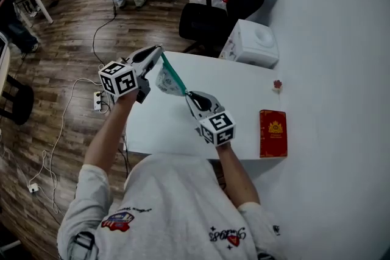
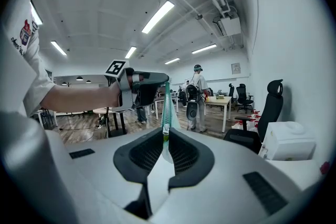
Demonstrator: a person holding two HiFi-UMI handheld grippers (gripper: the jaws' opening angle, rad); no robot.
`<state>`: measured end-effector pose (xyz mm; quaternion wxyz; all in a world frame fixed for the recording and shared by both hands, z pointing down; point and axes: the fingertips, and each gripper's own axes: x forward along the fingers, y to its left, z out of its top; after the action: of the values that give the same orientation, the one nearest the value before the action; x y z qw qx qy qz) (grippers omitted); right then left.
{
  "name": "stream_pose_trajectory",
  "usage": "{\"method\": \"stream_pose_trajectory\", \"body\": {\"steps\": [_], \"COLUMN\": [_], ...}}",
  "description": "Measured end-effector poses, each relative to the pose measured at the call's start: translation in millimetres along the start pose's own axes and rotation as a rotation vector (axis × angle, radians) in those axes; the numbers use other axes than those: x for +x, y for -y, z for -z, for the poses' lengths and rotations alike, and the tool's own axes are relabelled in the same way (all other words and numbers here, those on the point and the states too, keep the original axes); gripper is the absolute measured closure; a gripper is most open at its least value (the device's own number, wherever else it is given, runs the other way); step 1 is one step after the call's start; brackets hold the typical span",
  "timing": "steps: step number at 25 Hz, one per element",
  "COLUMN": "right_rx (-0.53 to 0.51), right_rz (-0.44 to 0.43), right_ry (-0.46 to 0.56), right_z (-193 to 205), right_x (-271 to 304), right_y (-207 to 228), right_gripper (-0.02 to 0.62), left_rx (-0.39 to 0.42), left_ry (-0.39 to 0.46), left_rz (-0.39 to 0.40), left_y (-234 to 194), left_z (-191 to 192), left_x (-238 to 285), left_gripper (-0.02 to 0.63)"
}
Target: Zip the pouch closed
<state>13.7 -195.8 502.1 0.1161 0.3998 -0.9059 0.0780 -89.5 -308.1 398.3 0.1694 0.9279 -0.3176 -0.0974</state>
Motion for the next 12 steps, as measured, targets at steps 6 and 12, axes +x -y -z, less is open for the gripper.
{"method": "stream_pose_trajectory", "body": {"steps": [6, 12], "right_rx": [-0.006, 0.028], "right_rz": [0.004, 0.051], "right_ry": [0.013, 0.045], "right_z": [-0.3, -5.9], "right_x": [-1.1, -9.9], "right_y": [1.5, 12.9], "right_gripper": [0.551, 0.571], "left_rx": [0.159, 0.175], "left_ry": [-0.005, 0.009], "left_rz": [-0.013, -0.045], "left_y": [15.6, 9.4], "left_z": [-7.0, -13.3], "left_x": [2.5, -5.2], "left_gripper": [0.591, 0.591]}}
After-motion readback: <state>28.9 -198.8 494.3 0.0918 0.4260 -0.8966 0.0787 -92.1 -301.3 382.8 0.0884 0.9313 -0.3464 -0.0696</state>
